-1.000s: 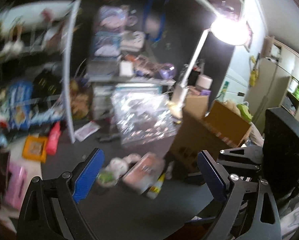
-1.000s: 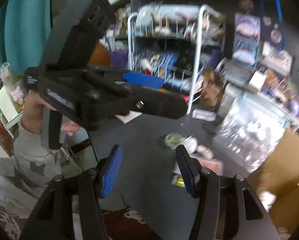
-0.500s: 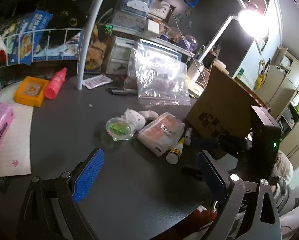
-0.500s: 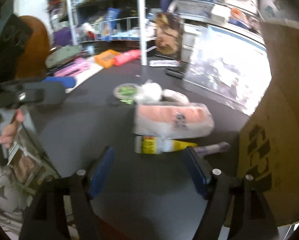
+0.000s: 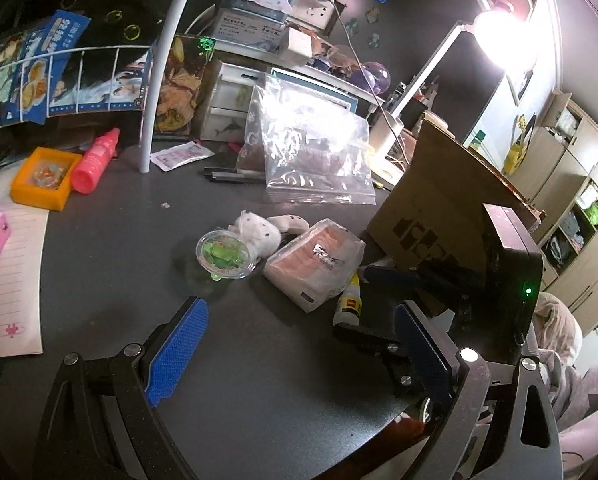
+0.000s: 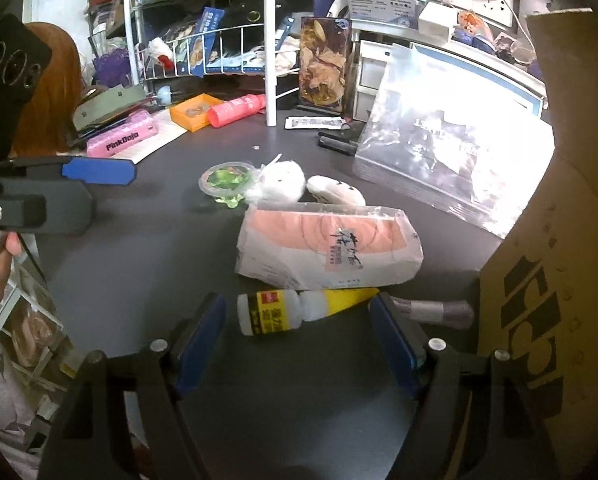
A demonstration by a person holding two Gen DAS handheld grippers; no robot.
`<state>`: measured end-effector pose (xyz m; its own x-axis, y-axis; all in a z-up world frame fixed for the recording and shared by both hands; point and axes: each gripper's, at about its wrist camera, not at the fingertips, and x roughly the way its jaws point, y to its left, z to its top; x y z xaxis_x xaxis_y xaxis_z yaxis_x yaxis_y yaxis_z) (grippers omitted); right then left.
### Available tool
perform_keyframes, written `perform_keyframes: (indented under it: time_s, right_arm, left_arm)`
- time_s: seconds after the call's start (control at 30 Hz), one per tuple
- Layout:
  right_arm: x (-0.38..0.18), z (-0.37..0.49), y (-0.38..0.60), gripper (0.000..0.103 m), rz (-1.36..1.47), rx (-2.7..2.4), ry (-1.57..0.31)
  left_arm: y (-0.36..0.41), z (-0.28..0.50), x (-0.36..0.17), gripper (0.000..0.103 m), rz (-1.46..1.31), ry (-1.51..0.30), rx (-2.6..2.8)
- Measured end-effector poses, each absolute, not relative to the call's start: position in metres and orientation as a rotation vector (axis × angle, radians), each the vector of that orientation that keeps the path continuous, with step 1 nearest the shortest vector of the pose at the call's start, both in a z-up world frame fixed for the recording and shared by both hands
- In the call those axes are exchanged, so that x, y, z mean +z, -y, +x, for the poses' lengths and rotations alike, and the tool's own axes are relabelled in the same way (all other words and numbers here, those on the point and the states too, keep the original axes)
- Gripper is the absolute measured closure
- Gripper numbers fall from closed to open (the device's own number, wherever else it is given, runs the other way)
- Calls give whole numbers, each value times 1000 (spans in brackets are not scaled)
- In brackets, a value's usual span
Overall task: Organize objects
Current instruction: 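Move the left gripper back to the yellow-capped glue bottle on the desk, then grasp the yellow-capped glue bottle with the left gripper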
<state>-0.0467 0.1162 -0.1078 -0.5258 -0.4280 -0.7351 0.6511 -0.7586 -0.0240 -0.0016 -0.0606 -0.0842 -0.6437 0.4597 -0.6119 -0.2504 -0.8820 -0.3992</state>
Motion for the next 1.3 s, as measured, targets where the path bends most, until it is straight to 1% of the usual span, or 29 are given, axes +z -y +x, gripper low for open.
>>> perform_keyframes:
  time_s: [0.2,0.27,0.3,0.4,0.43,0.47,0.5,0.53,0.9,1.1,1.2,1.27,1.3]
  right_arm:
    - [-108,-46,-111,31,981,-2260,-367]
    - [-109,-44,-112,41,990,-2274,-372]
    - [-111,-44,-113,50,998,-2277,-371]
    - [-113,-43,-118,56,1014,-2279,-339]
    - [-113,-42,-119,61,1017,-2280,-336]
    - [-112,-41,-120,63,1018,-2282,-333]
    - [-112,-40,-122,69,1019,-2281,-329]
    - [-111,-39,-123,72,1023,-2280,-325]
    - [-107,-18,-144,72,1029,-2297,-319]
    - [-100,-9,-135,72,958,-2252,-333]
    - [-94,-3,-124,72,906,-2203,-348]
    - [-88,2,-116,72,859,-2172,-372]
    - [-83,4,-112,72,834,-2153,-378]
  left_arm:
    - [60,-1,-84,9,-1041,392,2501]
    - [60,-1,-85,9,-1041,394,2501]
    - [60,0,-85,9,-1041,395,2502]
    - [60,0,-85,9,-1040,396,2499]
    - [59,1,-86,9,-1040,396,2498]
    - [59,1,-86,9,-1039,395,2498]
    - [59,2,-86,9,-1037,396,2497]
    - [58,2,-86,9,-1035,396,2496]
    - [50,6,-87,9,-1032,395,2477]
    - [35,1,-90,9,-1029,404,2393]
    - [30,-2,-95,11,-1043,428,2351]
    - [31,-1,-94,18,-1038,460,2331]
    - [33,-1,-92,27,-1029,476,2319]
